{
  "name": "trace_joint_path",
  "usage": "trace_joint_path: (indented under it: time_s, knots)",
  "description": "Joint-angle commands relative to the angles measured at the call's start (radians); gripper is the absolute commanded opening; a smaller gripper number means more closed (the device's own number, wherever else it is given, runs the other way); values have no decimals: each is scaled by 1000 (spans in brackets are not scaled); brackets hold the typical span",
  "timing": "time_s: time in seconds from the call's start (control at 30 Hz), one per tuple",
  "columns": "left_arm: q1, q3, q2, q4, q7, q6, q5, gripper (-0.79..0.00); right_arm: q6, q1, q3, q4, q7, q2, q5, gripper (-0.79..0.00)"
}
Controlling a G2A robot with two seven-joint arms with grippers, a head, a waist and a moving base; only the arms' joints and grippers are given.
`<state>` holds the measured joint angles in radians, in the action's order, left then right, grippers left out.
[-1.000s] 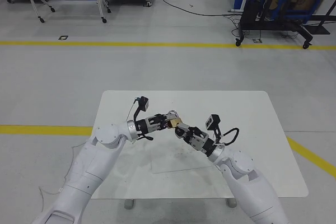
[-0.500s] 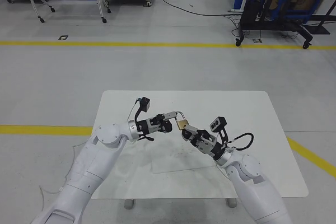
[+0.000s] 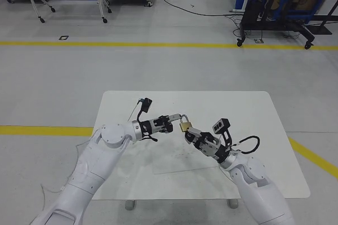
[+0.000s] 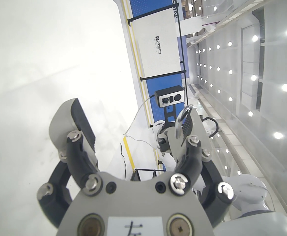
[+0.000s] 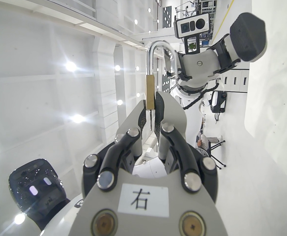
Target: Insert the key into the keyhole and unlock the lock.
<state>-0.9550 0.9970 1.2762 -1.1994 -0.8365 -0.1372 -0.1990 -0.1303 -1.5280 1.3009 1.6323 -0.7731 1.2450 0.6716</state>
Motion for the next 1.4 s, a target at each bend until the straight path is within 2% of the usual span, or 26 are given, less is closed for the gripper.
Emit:
trace_joint_path:
  time_s: [0.0,0.1,0.23,0.4,0.53,0.7,0.9,0.93,1.0,1.13,1.37]
  knots:
    - [-1,0,1,-3,8,4,0,-15,3,-1,6,-3,-11,-2,5,-785]
    - [-8,21,0,-7,-22,-15,-73,0,31,2,15,-13,-26,-6,-2,-785]
    - [-19,84,-8,-6,-69,-68,-185,0,104,24,26,-34,-20,-17,-111,-785]
    - [-47,148,-22,-26,-90,-105,-229,0,173,15,6,-8,161,-23,-325,-785]
    - [-61,158,-26,-43,-88,-102,-222,0,334,10,-62,54,363,-17,-518,-785]
    - [-61,138,-25,-52,-66,-95,-179,0,541,76,-153,52,405,-10,-648,-785]
    - [-62,129,-24,-55,-53,-93,-163,0,668,146,-223,15,388,2,-690,-785]
    - [-62,128,-25,-55,-52,-93,-163,0,682,152,-226,9,382,3,-684,-582]
    - [-62,127,-25,-56,-52,-91,-162,0,704,164,-231,1,371,5,-671,-474]
    - [-61,125,-25,-57,-51,-90,-156,0,681,170,-238,-6,294,0,-678,-419]
    - [-61,123,-26,-59,-47,-90,-149,0,619,128,-206,29,231,-16,-691,-409]
